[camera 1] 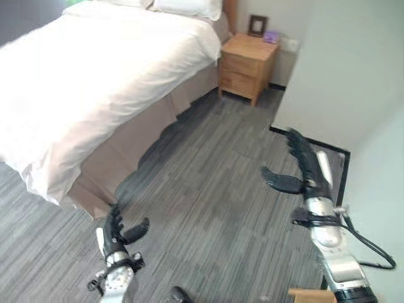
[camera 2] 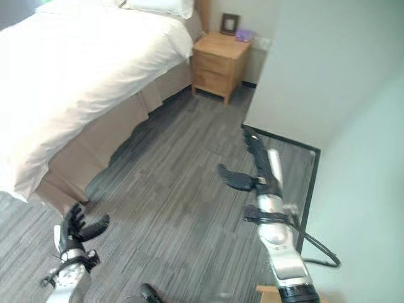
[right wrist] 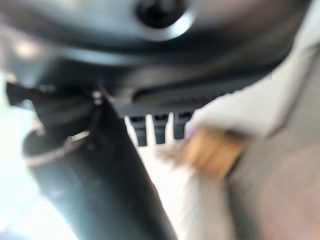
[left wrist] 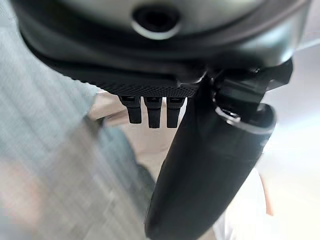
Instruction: Pick up bed clothes into laundry basket.
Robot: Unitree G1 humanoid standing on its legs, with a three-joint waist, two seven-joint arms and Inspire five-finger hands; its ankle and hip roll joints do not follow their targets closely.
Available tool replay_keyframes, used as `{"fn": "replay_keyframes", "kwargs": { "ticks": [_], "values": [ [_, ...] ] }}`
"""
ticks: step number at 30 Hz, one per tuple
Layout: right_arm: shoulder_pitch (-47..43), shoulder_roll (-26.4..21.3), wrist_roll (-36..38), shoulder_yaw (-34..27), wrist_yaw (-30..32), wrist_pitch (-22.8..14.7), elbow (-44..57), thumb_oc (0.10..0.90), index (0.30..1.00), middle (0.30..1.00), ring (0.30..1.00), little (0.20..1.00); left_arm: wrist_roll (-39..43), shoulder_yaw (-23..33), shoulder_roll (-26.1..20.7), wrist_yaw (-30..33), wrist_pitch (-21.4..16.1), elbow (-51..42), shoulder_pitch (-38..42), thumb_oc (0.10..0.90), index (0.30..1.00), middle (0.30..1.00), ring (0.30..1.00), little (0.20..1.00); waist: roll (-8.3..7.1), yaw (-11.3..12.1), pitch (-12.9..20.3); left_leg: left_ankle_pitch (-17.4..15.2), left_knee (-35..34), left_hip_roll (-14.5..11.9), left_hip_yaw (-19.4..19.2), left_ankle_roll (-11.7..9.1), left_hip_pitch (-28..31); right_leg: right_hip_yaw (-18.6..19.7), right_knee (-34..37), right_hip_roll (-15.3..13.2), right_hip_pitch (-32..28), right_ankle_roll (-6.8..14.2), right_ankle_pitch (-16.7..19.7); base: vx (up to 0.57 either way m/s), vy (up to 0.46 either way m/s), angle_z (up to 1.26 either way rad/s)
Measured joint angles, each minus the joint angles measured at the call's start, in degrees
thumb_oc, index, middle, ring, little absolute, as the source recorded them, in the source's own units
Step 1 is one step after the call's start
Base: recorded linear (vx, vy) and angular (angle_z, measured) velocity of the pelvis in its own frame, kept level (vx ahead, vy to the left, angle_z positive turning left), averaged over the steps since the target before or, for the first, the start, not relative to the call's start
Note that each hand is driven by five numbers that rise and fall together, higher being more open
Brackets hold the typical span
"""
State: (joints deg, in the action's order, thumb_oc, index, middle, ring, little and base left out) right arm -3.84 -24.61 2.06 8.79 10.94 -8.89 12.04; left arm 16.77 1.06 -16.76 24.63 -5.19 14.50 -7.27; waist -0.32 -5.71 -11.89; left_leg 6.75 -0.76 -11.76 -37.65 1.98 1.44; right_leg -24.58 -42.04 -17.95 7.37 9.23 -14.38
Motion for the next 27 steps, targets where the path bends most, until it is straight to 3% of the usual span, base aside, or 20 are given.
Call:
{"fn": "replay_keyframes", "kwargs": {
  "ticks": [1, 3, 4, 5, 6, 7, 9, 12, 13, 15, 16, 17, 18, 19, 20, 21, 22, 23, 25, 27],
  "values": [
    [-0.4, 0.6, -0.1, 0.7, -0.2, -0.2, 0.8, 0.8, 0.9, 0.9, 0.9, 0.9, 0.0, 0.2, -1.0, -0.3, -0.1, 0.0, 1.1, 0.8, 0.9, 0.9, 0.9, 0.9, -0.59, -0.2, -0.1, 0.9, -0.1, -1.0, 1.6, -0.9, -0.5, 4.8, 4.7, 2.3, 1.6, -0.7, 0.3, 0.04, -0.18, 1.51],
    [-2.3, 1.4, -0.8, 2.8, -0.3, -1.5, -4.6, 0.8, 0.9, 0.9, 0.9, 0.9, 0.3, -0.7, -2.8, -1.2, -0.5, -0.2, 2.8, 0.8, 0.9, 0.9, 0.9, 0.9, -3.94, 0.0, 0.7, 2.5, -0.6, -1.7, 9.7, -3.2, -1.5, 14.4, 17.1, 4.1, 3.9, -3.0, 4.0, 0.14, -0.156, 1.86],
    [-1.7, 2.9, -1.5, 2.8, -0.1, -2.4, -10.0, 0.8, 0.9, 0.9, 0.9, 0.9, 0.5, -2.3, -3.5, -2.1, -0.8, -0.9, 2.4, 0.8, 0.9, 0.9, 0.9, 0.9, -4.71, -0.1, 1.2, 2.7, -0.9, -2.0, 14.5, -4.0, -3.3, 20.9, 23.4, 6.3, 2.6, -1.7, 8.4, 0.19, -0.124, 2.12],
    [-1.8, 5.0, -3.0, 1.7, 0.5, -0.7, -16.9, 0.8, 0.9, 0.9, 0.9, 0.9, 0.5, -4.0, -3.4, -2.8, -0.7, -1.3, 1.8, 0.8, 0.9, 0.9, 0.9, 0.9, -4.18, 0.2, 1.3, 2.4, -2.1, -4.3, 19.5, -3.9, -2.8, 23.0, 23.7, 11.0, -0.5, -3.1, 7.2, 0.06, -0.166, 1.73],
    [-1.8, 5.5, -3.2, 1.6, 0.5, 1.4, -19.2, 0.8, 0.9, 0.9, 0.9, 0.9, 0.5, -5.0, -3.4, -3.1, -0.7, -2.1, 0.8, 0.8, 0.9, 0.9, 0.9, 0.9, -4.15, 1.4, 1.2, 1.9, -2.3, -3.7, 19.9, -3.3, -2.6, 22.8, 23.4, 11.3, -0.8, -3.8, 6.7, 0.08, -0.223, 1.33],
    [-0.5, 4.9, -3.3, 0.1, 0.2, 4.0, -21.4, 0.8, 0.9, 0.9, 0.9, 0.9, 0.5, -6.4, -2.4, -5.1, -0.6, -3.1, -0.7, 0.8, 0.9, 0.9, 0.9, 0.9, -1.99, 2.1, 0.5, 2.4, -1.9, -2.1, 21.2, -3.0, -3.1, 21.3, 24.2, 12.2, -2.5, -3.6, 5.8, 0.0, -0.24, 1.06],
    [1.9, 3.8, -3.3, -2.6, 0.1, 6.1, -22.7, 0.8, 0.9, 0.9, 0.9, 0.9, 0.9, -6.6, -1.7, -7.1, -0.9, -4.8, -3.0, 0.8, 0.9, 0.9, 0.9, 0.9, 1.05, 2.0, 0.1, 4.0, -2.7, -2.4, 22.2, -2.8, -1.8, 21.4, 24.6, 13.5, -3.2, -5.4, 4.2, 0.0, -0.265, 0.83],
    [2.8, 3.6, -3.2, -2.9, -0.1, 6.5, -22.6, 0.8, 0.9, 0.9, 0.9, 0.9, 1.2, -2.4, -2.0, -8.2, -0.9, -7.4, -4.8, 0.8, 0.9, 0.9, 0.9, 0.9, 0.95, 1.7, -0.1, 6.3, -0.2, -2.6, 21.0, -2.4, -1.9, 20.5, 29.6, 13.9, -7.3, -6.5, 5.3, 0.03, -0.243, 0.11],
    [2.9, 3.6, -3.0, -3.1, -0.1, 6.5, -22.5, 0.8, 0.9, 0.9, 0.9, 0.9, 1.2, -1.0, -2.3, -8.2, -1.3, -9.3, -4.9, 0.8, 0.9, 0.9, 0.9, 0.9, -0.54, 2.1, -0.7, 4.6, 2.1, -2.1, 21.3, -3.1, -2.7, 20.2, 32.0, 13.1, -10.0, -6.8, 5.9, -0.04, -0.181, 0.11],
    [2.6, 1.5, -3.0, -3.5, -0.2, 6.4, -21.5, 0.8, 0.9, 0.9, 0.9, 0.9, 1.7, 0.4, -2.3, -8.7, -2.8, -13.8, -5.0, 0.8, 0.9, 0.9, 0.9, 0.9, -0.46, 3.3, -0.5, 5.2, -2.1, -0.1, 22.6, -4.5, -2.7, 20.2, 35.5, 13.3, -12.9, -6.4, 6.7, -0.12, -0.141, -0.04],
    [2.8, 0.8, -3.0, -4.2, -0.5, 6.3, -20.7, 0.8, 0.9, 0.9, 0.9, 0.9, 2.1, 0.6, -2.5, -8.7, -3.8, -16.1, -5.1, 0.8, 0.9, 0.9, 0.9, 0.9, 0.72, 3.6, -0.2, 7.6, -1.9, -0.2, 20.9, -4.7, -2.7, 20.0, 37.3, 14.4, -14.6, -6.1, 6.9, -0.15, -0.109, 0.25],
    [3.4, 0.8, -2.9, -4.6, -0.5, 6.1, -20.3, 0.8, 0.9, 0.9, 0.9, 0.9, 2.5, 0.8, -2.8, -8.7, -4.5, -17.1, -4.2, 0.8, 0.9, 0.9, 0.9, 0.9, 0.59, 3.5, -0.1, 7.1, -2.2, 0.3, 20.7, -4.6, -2.7, 18.3, 37.4, 14.9, -16.0, -6.0, 6.8, -0.25, -0.122, 0.76],
    [3.7, 0.2, -2.9, -4.8, -0.6, 6.0, -20.2, 0.8, 0.9, 0.9, 0.9, 0.9, 2.9, 0.8, -2.2, -8.6, -4.8, -17.5, -1.3, 0.8, 0.9, 0.9, 0.9, 0.9, 0.86, 2.9, -0.4, 7.6, -1.7, 0.6, 18.3, -3.6, -2.8, 16.3, 33.8, 14.7, -15.3, -5.5, 6.4, -0.25, -0.127, 1.16],
    [3.3, -0.3, -2.9, -4.5, -0.9, 5.8, -20.1, 0.8, 0.9, 0.9, 0.9, 0.9, 3.5, 0.8, -1.4, -8.0, -4.8, -17.5, 0.8, 0.8, 0.9, 0.9, 0.9, 0.9, 1.7, 2.2, -1.3, 8.9, -1.6, -0.2, 14.0, -0.4, -3.0, 14.9, 27.1, 13.4, -11.7, -4.4, 3.4, -0.34, -0.184, 1.2],
    [1.7, -1.0, -2.9, -2.9, -1.1, 5.2, -19.7, 0.8, 0.9, 0.9, 0.9, 0.9, 3.7, 1.4, -1.8, -7.4, -5.4, -18.1, 1.4, 0.8, 0.9, 0.9, 0.9, 0.9, 2.1, 1.2, -1.8, 11.8, -3.2, 0.4, 10.0, 1.7, -3.6, 13.4, 29.0, 14.1, -8.4, -5.3, 1.5, -0.34, -0.188, 1.04],
    [0.3, -0.9, -2.9, -1.7, -1.5, 5.0, -18.2, 0.8, 0.9, 0.9, 0.9, 0.9, 3.9, 2.3, -3.5, -7.6, -6.1, -18.9, 1.6, 0.8, 0.9, 0.9, 0.9, 0.9, 0.68, 0.8, -1.8, 14.0, -4.3, 2.2, 6.2, 1.3, -4.7, 13.5, 35.3, 14.0, -6.8, -9.3, 8.3, -0.21, -0.134, 1.06],
    [0.4, -0.6, -2.9, -2.0, -1.7, 4.4, -17.6, 0.8, 0.9, 0.9, 0.9, 0.9, 4.0, 2.1, -3.9, -8.1, -6.0, -18.8, 1.6, 0.8, 0.9, 0.9, 0.9, 0.9, 0.74, 0.3, -2.2, 12.1, -3.0, 2.2, 5.5, 1.4, -4.7, 11.2, 35.8, 13.4, -7.8, -10.0, 11.0, -0.15, -0.056, 0.64],
    [0.6, 0.3, -2.9, -2.0, -2.0, 4.5, -17.5, 0.8, 0.9, 0.9, 0.9, 0.9, 3.9, 2.0, -4.2, -8.7, -6.0, -19.1, 0.6, 0.8, 0.9, 0.9, 0.9, 0.9, -0.25, 1.2, -2.4, 5.7, 3.4, 1.1, 4.3, 1.0, -4.8, 11.2, 36.2, 12.4, -8.9, -10.6, 11.3, -0.08, 0.022, 0.48],
    [2.7, 1.0, -2.9, -2.2, -2.1, 4.4, -15.3, 0.8, 0.9, 0.9, 0.9, 0.9, 3.9, 1.8, -4.0, -9.4, -5.8, -18.8, -1.9, 0.8, 0.9, 0.9, 0.9, 0.9, -2.67, -0.9, -2.3, -1.4, 13.2, -2.5, -1.1, -5.3, -3.3, 6.9, 39.9, 10.8, -14.2, -9.8, 12.2, -0.01, 0.136, 0.8],
    [3.2, 0.5, -2.9, -4.3, -2.3, 4.3, -14.9, 0.8, 0.9, 0.9, 0.9, 0.9, 3.5, 1.5, -2.6, -10.3, -5.4, -18.7, -3.7, 0.8, 0.9, 0.9, 0.9, 0.9, -1.25, -1.5, -1.5, -2.6, 7.0, -3.1, 1.1, -7.8, 0.8, 5.3, 40.6, 10.4, -15.3, -9.0, 12.5, -0.02, 0.121, 0.72]
  ]
}}
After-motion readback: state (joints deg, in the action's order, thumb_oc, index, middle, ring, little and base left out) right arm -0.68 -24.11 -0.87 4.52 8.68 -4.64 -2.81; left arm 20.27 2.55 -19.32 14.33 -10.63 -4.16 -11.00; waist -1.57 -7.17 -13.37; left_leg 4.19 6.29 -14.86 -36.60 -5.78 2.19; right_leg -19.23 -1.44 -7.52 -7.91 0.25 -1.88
